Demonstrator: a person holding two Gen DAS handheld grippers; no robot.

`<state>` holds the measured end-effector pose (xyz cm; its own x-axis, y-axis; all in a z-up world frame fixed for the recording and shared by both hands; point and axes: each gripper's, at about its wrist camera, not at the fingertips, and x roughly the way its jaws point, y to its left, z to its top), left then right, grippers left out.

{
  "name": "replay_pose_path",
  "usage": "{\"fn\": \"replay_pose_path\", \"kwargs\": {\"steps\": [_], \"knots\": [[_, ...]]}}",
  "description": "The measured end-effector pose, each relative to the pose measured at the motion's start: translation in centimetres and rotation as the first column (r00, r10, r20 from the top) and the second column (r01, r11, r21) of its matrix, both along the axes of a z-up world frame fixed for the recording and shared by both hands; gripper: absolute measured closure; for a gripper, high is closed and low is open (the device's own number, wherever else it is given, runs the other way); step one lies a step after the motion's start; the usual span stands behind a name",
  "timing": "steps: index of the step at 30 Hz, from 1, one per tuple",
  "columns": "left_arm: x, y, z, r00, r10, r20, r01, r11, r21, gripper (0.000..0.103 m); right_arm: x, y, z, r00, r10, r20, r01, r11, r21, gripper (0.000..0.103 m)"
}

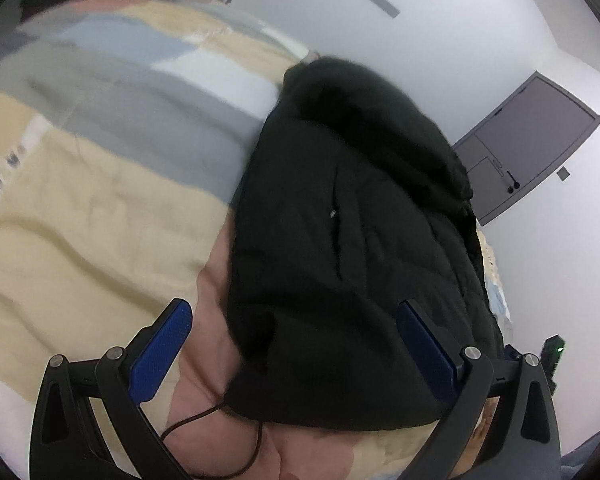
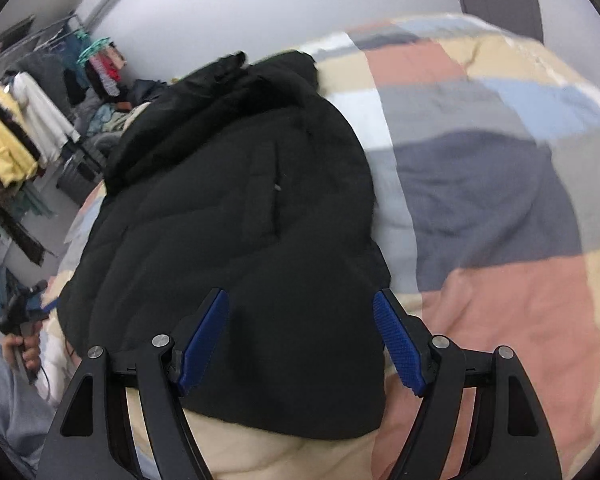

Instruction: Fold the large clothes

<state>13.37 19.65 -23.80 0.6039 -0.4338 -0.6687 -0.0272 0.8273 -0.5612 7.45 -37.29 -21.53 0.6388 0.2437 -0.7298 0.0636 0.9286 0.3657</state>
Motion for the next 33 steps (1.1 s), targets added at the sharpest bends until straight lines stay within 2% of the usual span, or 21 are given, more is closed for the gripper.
{"fn": "replay_pose_path", "kwargs": {"steps": [4,6,12,15,18,20,22,27,30,33], "knots": [[0.8,-0.6,-2.0,0.998,-0.054,-0.017,0.053,0.996,-0.072,0.008,0.4,-0.5,-1.5,1.0,-0.005,-0.025,0.006,0.999,0.053,0.028],[1.2,-1.1,-2.6,0.996,-0.084,-0.019,0.081,0.988,-0.13,0.016,0.6,-0.3,-1.8,1.0,0.002,-0.031,-0.001,0.998,0.061,0.027],[1.0,-2.0,-2.1,0.991,-0.133,0.035,0.137,0.973,-0.186,0.026,0.7,0.0,-1.2,0.999,0.03,-0.011,-0.028,0.992,0.12,0.027],[1.1,-2.2,-1.8,0.99,-0.136,0.033,0.14,0.979,-0.149,0.026,0.4,0.3,-0.6,0.999,0.042,0.004,-0.042,0.995,0.091,0.027],[1.7,-2.3,-2.8,0.992,-0.121,-0.018,0.119,0.989,-0.087,0.026,0.7,-0.1,-1.3,1.0,0.013,-0.026,-0.012,0.999,0.053,0.027],[1.9,-2.5,-3.7,0.994,-0.104,-0.044,0.102,0.994,-0.042,0.026,1.0,-0.8,-2.2,0.998,-0.023,-0.051,0.026,0.999,0.047,0.023],[2.1,-2.4,-4.6,0.994,-0.094,-0.061,0.091,0.995,-0.049,0.023,1.1,-1.4,-2.8,0.997,-0.051,-0.062,0.055,0.996,0.071,0.014],[2.8,-2.4,-5.9,0.994,-0.078,-0.074,0.07,0.993,-0.096,0.023,1.6,-1.8,-4.1,0.994,-0.049,-0.1,0.061,0.991,0.12,0.007],[3.0,-2.8,-6.3,0.989,-0.119,-0.084,0.104,0.979,-0.173,0.023,1.9,-1.1,-3.9,0.995,0.009,-0.097,0.007,0.986,0.164,0.006],[3.2,-3.4,-6.1,0.988,-0.133,-0.084,0.117,0.979,-0.168,0.025,1.7,0.6,-3.3,0.994,0.077,-0.073,-0.065,0.986,0.152,0.006]]}}
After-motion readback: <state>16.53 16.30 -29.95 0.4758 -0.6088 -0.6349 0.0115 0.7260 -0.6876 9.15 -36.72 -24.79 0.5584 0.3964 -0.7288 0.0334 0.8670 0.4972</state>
